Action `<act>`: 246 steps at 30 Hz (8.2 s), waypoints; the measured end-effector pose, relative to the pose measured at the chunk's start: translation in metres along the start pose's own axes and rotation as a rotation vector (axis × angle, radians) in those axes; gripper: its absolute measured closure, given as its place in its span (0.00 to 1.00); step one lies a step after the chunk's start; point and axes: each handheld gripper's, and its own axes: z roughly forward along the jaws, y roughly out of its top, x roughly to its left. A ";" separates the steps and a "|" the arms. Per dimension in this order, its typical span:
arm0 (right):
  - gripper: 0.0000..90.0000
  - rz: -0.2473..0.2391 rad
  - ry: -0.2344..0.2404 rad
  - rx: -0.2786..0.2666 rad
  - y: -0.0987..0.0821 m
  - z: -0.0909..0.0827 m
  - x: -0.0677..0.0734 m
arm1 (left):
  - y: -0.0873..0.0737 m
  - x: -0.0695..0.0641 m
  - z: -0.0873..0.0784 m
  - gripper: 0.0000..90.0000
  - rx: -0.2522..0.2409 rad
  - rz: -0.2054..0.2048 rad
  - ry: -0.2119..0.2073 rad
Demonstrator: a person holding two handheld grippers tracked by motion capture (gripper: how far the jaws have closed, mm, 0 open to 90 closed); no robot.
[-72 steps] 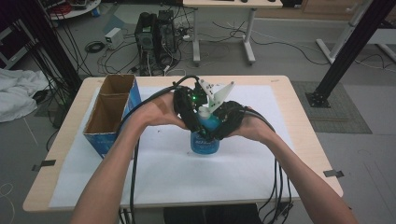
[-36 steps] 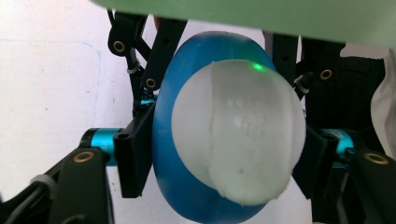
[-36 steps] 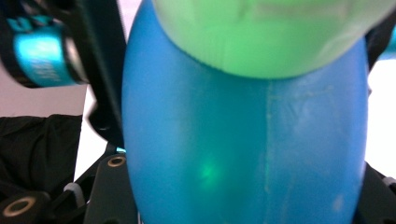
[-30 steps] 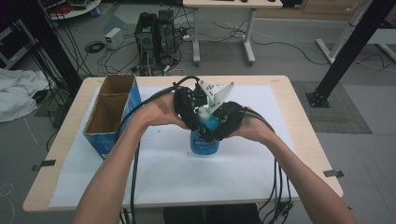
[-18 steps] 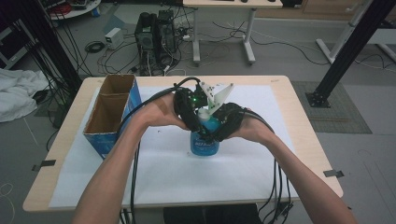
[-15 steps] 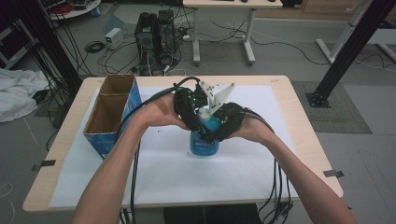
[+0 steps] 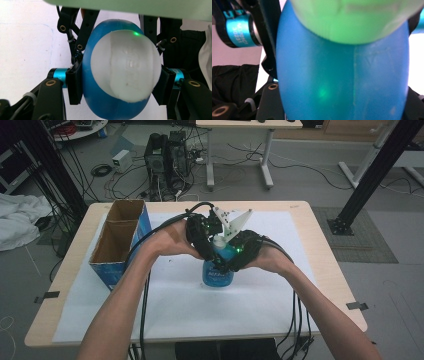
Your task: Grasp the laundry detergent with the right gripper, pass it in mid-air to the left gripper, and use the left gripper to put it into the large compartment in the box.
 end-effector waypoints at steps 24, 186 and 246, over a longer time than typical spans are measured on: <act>0.37 0.202 -0.044 0.138 -0.003 -0.014 0.012 | -0.003 0.001 0.001 0.42 0.014 -0.017 0.020; 0.14 0.395 -0.384 0.493 -0.092 -0.110 0.048 | -0.162 0.031 -0.210 0.42 0.161 -0.509 0.323; 0.14 0.386 -0.359 0.527 -0.097 -0.092 0.048 | -0.236 0.043 -0.101 0.42 0.175 -0.578 0.240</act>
